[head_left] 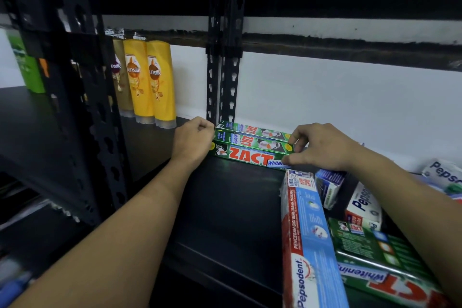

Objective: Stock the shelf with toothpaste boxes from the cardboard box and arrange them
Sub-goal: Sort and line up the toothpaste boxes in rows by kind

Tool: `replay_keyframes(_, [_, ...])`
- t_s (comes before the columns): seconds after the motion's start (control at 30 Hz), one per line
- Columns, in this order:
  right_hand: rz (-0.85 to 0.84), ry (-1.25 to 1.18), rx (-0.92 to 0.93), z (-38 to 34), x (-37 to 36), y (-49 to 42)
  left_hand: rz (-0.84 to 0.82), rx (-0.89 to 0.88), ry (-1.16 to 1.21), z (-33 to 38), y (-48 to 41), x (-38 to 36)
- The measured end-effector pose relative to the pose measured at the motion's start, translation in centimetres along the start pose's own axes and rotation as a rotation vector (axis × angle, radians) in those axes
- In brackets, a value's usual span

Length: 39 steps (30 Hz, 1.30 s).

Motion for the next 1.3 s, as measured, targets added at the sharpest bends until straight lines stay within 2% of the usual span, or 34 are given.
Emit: replay_keyframes(1.3, [0.025, 0.095, 0.002, -0.16, -0.37, -0.21, -0.033, 0.022, -0.009, -0.53, -0.4, -0.3])
Point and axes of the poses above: each hand's wrist, its own y-axis away from the middle knuckle, its own x-axis out of the back of the hand, z = x × y, the point moved 8 cm from there along -y, towards the middle knuckle, and after that the axes turned 10 degrees about -x, right-handed, at the moved point
